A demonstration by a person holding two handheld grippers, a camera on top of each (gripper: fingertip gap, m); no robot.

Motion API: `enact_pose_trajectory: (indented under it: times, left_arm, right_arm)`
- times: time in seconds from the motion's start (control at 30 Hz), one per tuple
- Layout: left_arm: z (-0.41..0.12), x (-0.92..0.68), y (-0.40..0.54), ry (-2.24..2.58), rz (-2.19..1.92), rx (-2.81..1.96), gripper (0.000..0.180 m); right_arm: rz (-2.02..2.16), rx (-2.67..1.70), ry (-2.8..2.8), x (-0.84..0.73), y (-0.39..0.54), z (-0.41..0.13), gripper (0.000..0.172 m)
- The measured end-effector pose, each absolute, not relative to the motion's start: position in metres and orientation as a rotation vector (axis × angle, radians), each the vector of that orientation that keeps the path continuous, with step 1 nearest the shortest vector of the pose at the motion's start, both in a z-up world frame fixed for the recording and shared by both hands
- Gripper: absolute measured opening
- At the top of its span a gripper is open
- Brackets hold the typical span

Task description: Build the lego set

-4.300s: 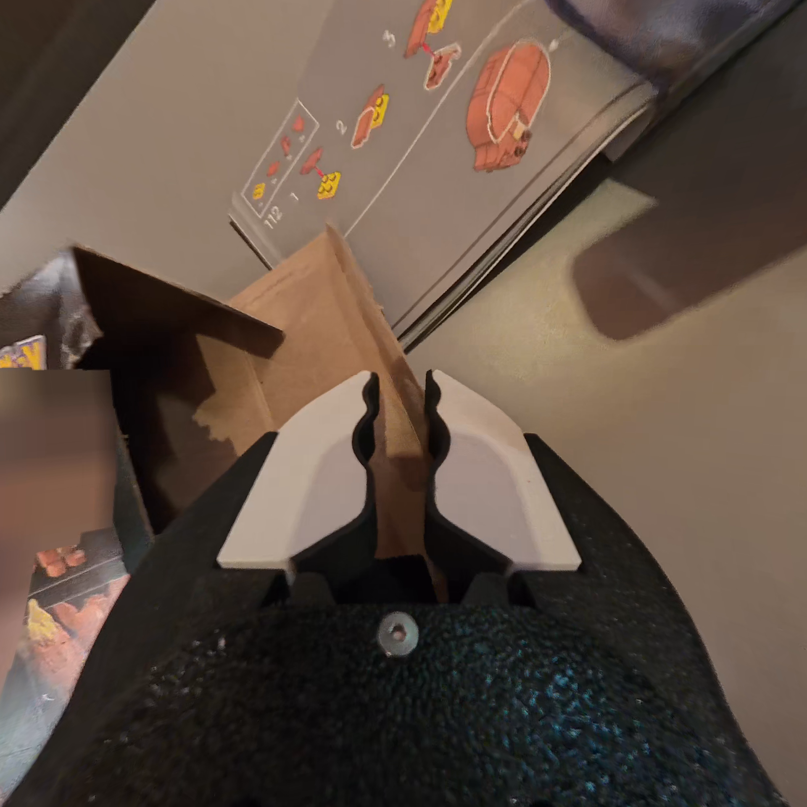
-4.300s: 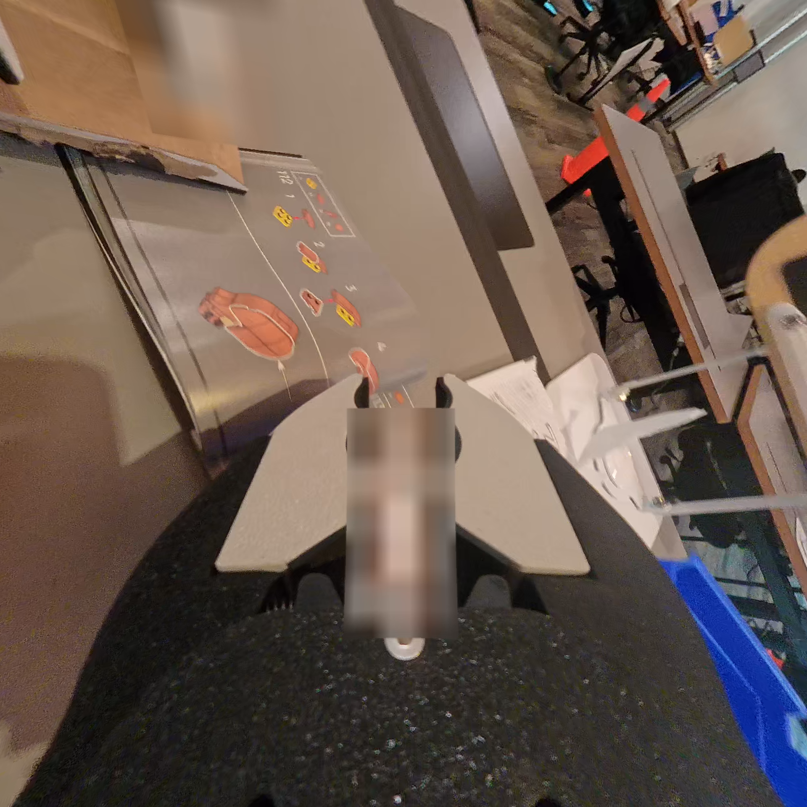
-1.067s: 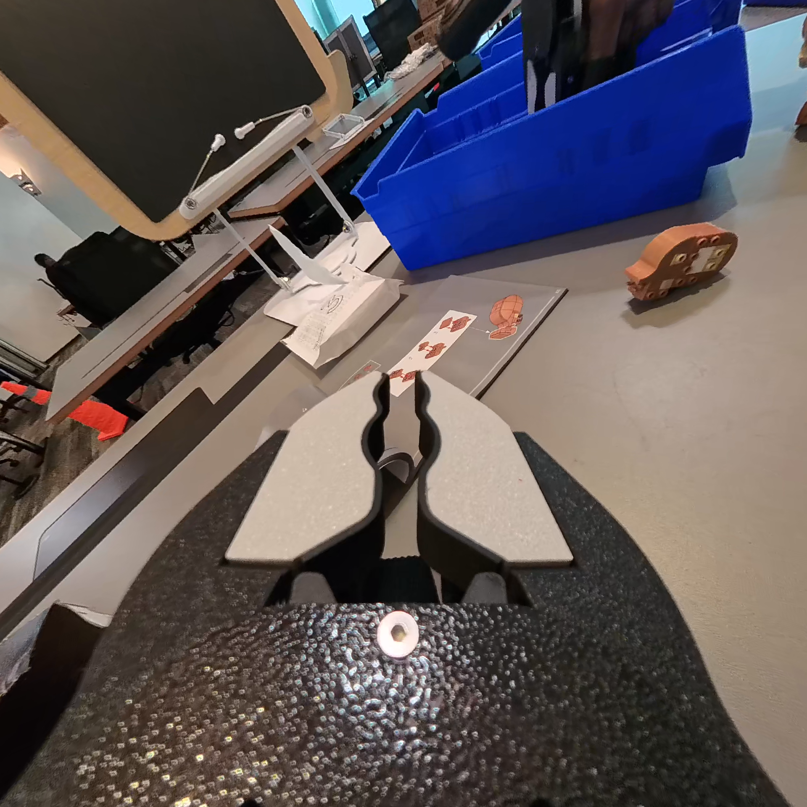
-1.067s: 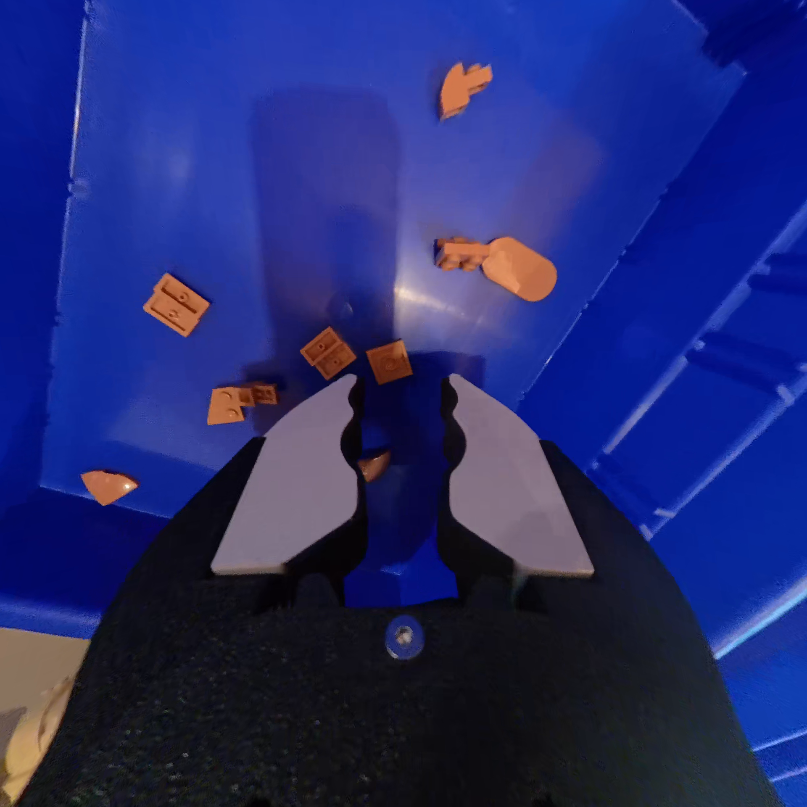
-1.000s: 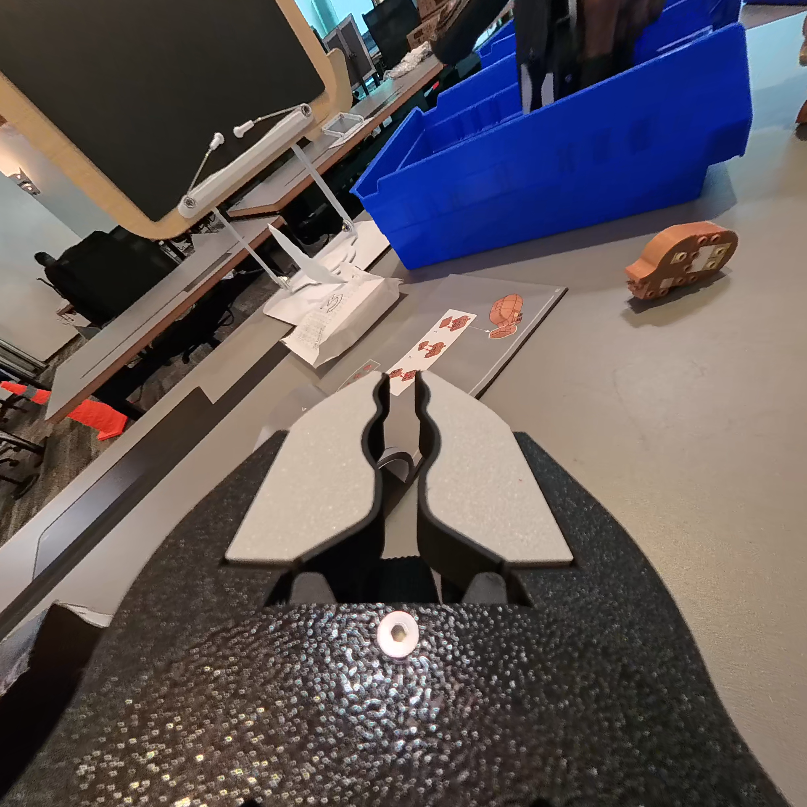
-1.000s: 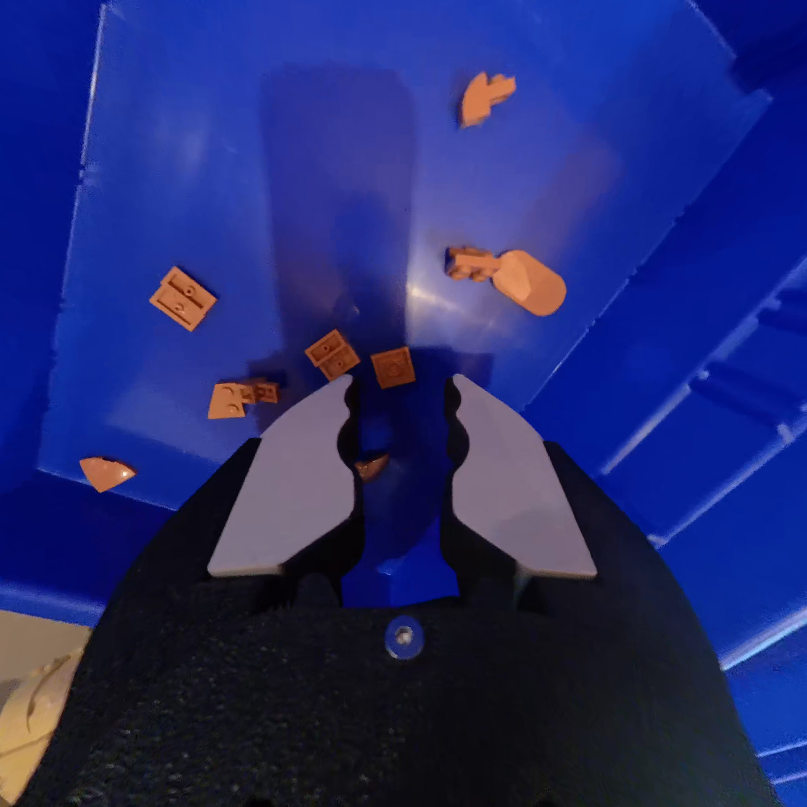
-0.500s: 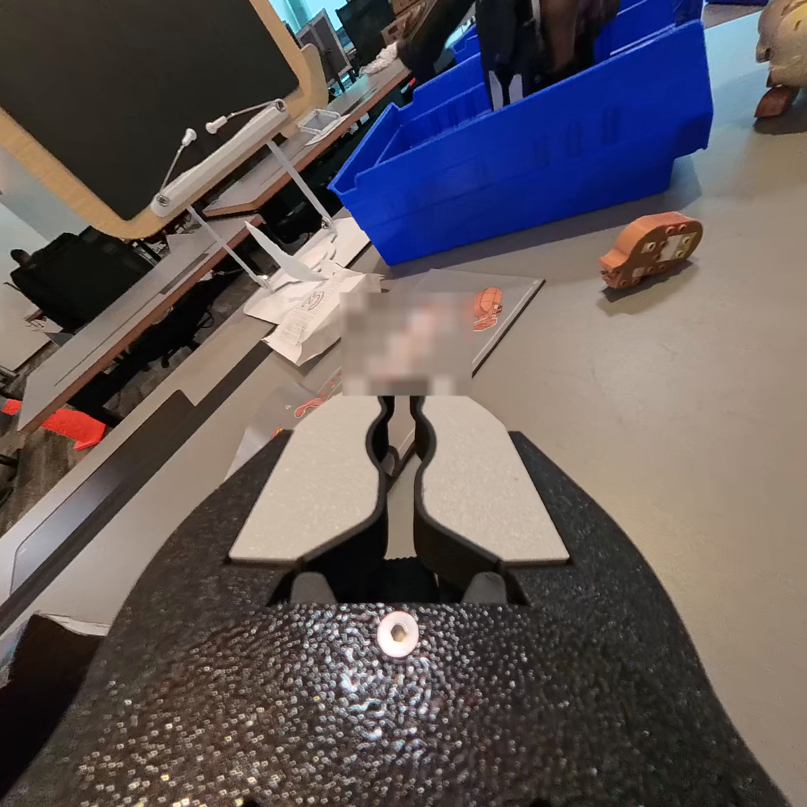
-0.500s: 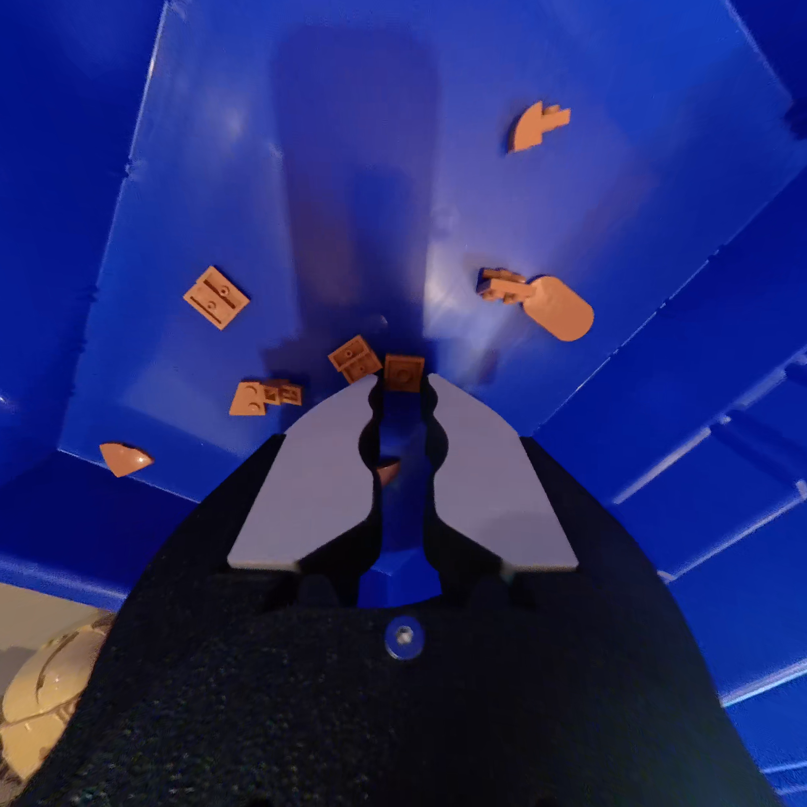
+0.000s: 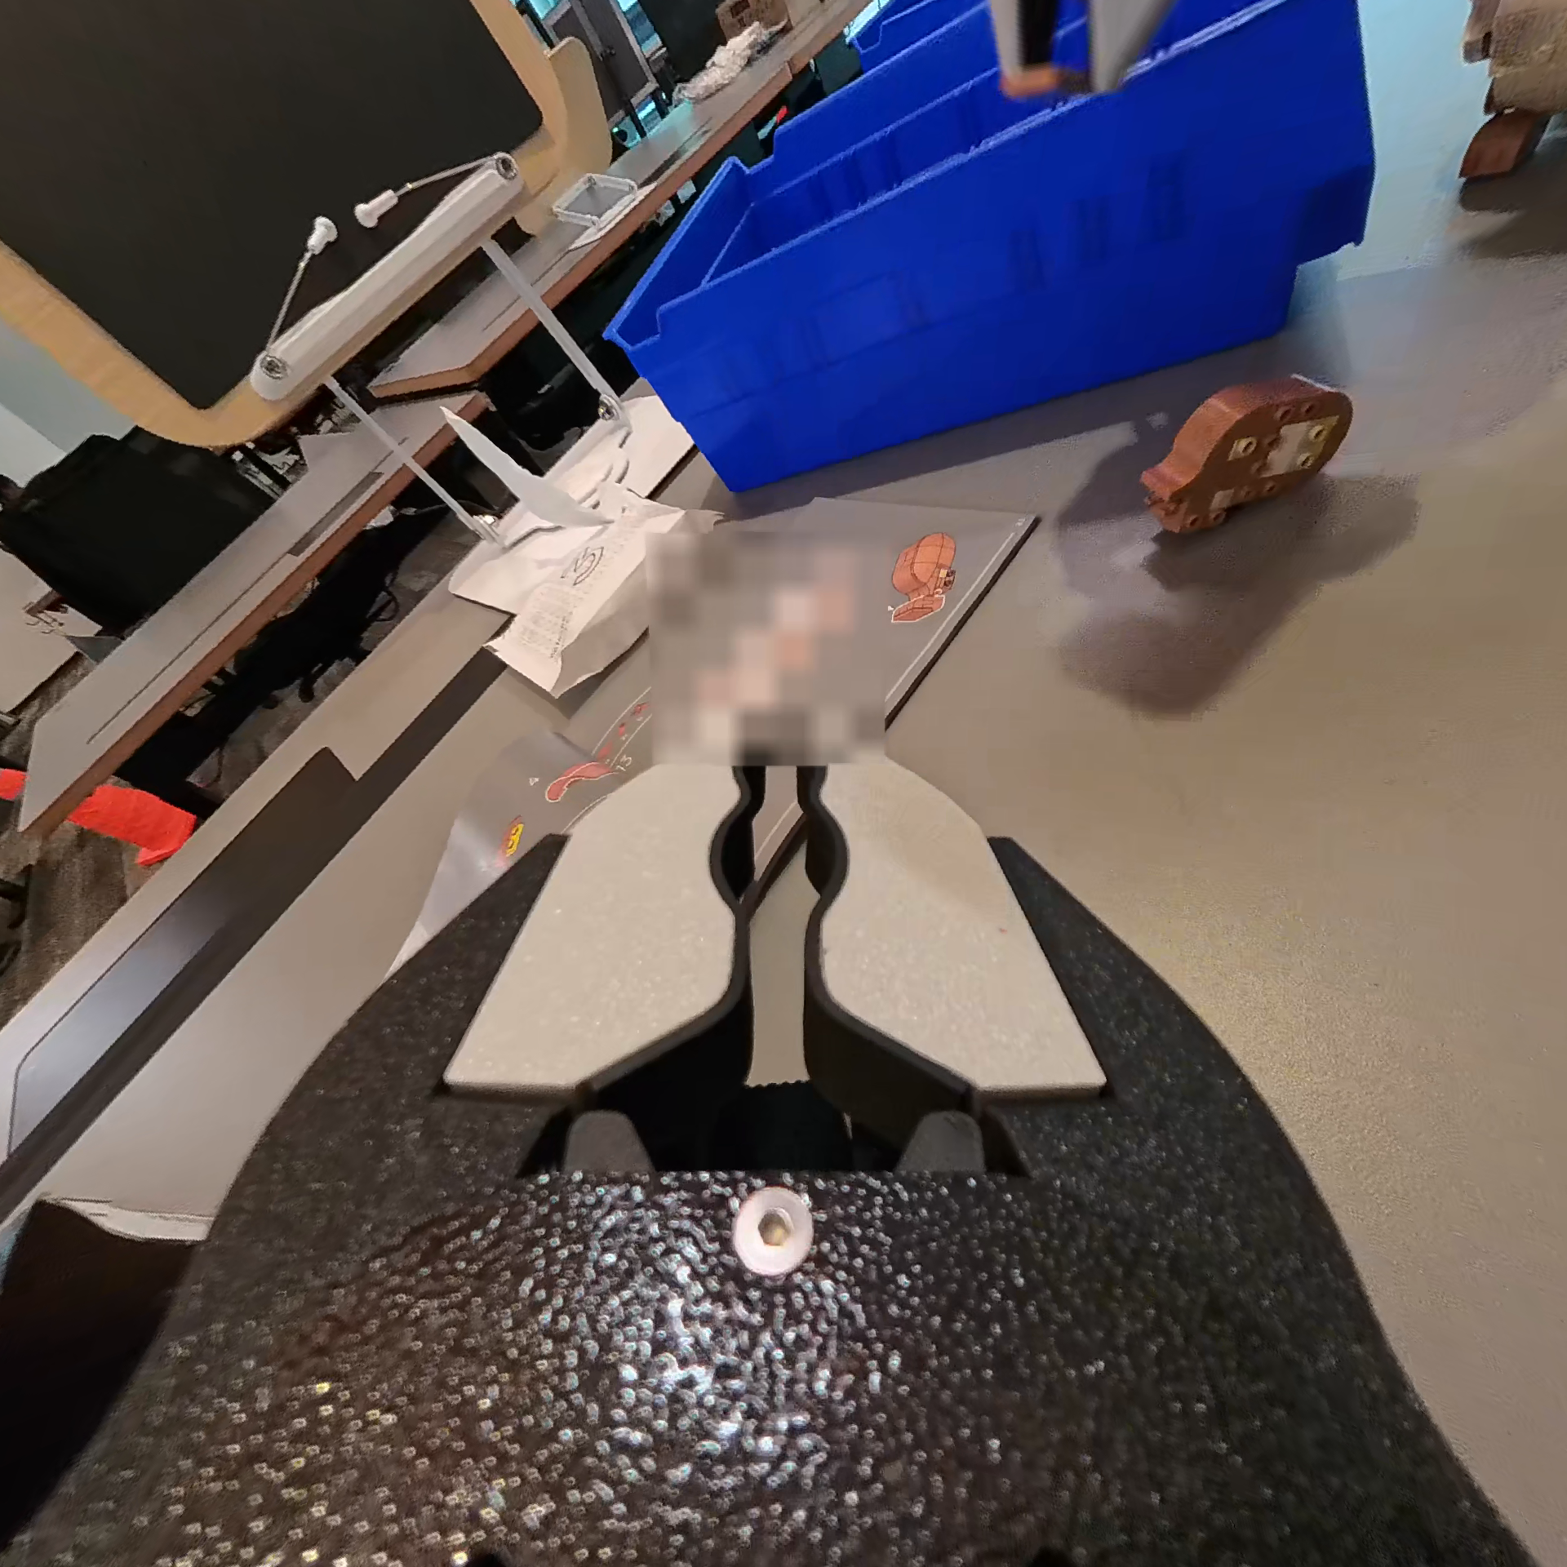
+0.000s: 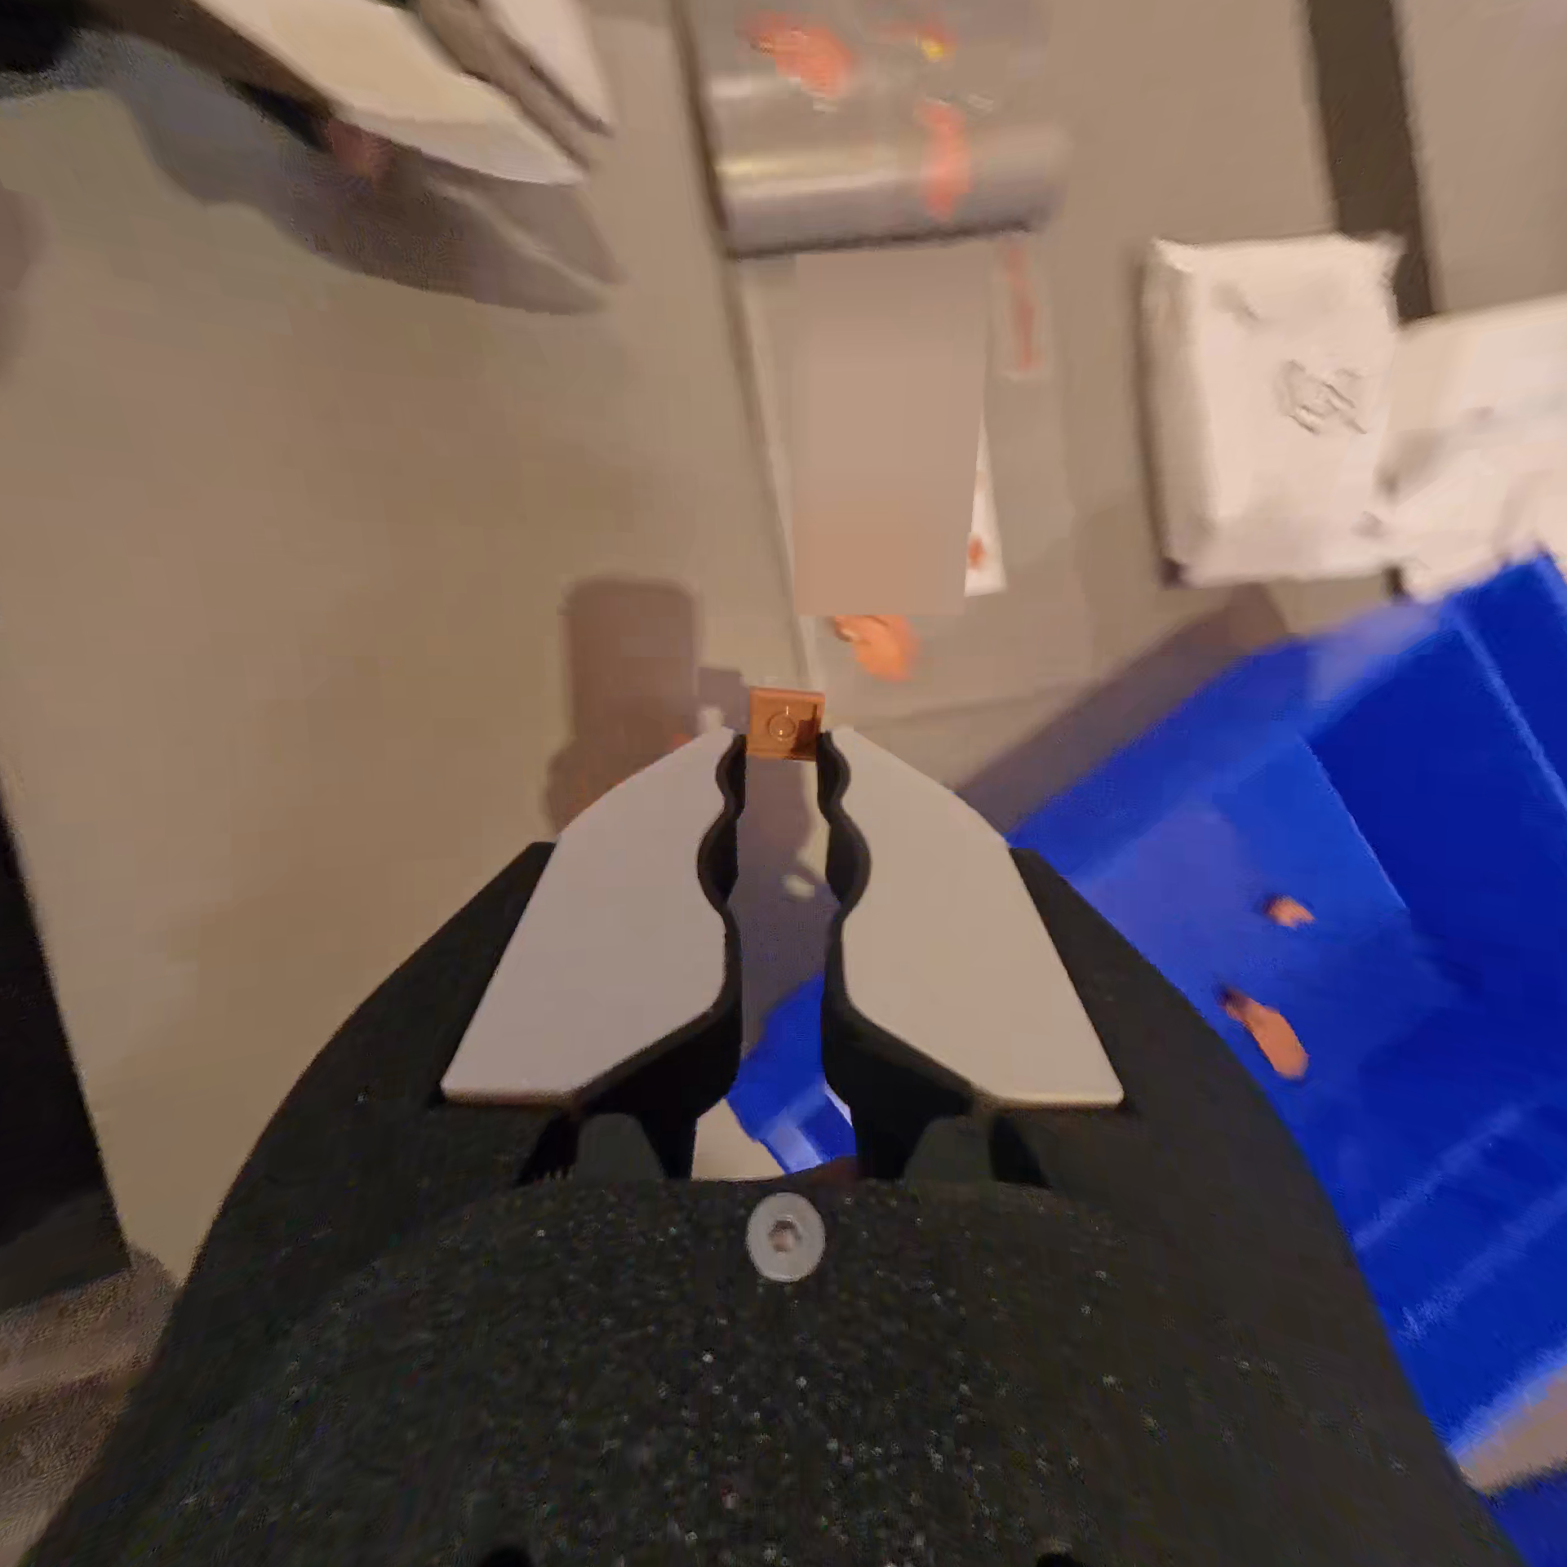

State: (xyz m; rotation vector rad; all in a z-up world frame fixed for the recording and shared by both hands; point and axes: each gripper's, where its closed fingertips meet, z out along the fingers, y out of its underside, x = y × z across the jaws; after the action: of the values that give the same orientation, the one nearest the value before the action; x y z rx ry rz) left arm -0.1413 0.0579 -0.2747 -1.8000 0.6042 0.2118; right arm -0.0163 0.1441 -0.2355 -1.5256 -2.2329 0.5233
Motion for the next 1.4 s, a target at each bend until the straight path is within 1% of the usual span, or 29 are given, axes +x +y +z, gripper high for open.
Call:
enact_pose_trajectory:
  times: [0.1,0.23,0.67,0.97,1.4]
  left_arm:
    - [-0.275,-0.142,0.058,0.598,0.212,-1.801,0.006]
    - [-0.279,-0.144,0.059,0.590,0.209,-1.814,0.006]
    - [-0.290,-0.142,0.061,0.628,0.231,-1.850,0.006]
    - [-0.293,-0.142,0.061,0.634,0.235,-1.860,0.006]
    - [-0.295,-0.142,0.062,0.640,0.237,-1.867,0.006]
  right_arm:
    - [0.559,-1.430,-2.333,-0.025,0.097,-0.252,0.015]
    - [0.609,-1.380,-2.368,-0.030,0.068,-0.262,0.015]
    - [0.567,-1.402,-2.511,-0.025,0.029,-0.329,0.015]
    - [0.520,-1.415,-2.518,-0.024,0.032,-0.339,0.015]
    - [0.519,-1.423,-2.496,-0.022,0.036,-0.340,0.016]
